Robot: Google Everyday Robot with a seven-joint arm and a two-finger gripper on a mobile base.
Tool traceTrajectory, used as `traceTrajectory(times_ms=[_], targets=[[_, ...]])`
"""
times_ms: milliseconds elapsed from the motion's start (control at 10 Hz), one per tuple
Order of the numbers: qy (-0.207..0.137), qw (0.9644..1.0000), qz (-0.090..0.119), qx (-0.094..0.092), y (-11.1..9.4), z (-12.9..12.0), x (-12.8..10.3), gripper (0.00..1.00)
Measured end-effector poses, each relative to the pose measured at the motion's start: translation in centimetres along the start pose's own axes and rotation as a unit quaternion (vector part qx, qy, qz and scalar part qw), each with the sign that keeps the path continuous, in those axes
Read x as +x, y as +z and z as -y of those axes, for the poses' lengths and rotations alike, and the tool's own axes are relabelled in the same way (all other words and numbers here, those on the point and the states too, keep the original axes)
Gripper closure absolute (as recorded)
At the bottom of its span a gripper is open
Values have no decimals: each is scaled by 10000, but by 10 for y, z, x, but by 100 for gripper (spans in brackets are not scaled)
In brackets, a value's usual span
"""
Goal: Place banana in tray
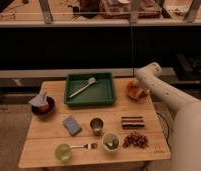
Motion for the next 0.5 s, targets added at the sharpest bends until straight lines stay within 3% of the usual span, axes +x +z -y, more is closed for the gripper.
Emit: traceTrajectory(times_ms=[500], targets=[[-34, 10000, -6, -91, 8, 0, 0, 35]])
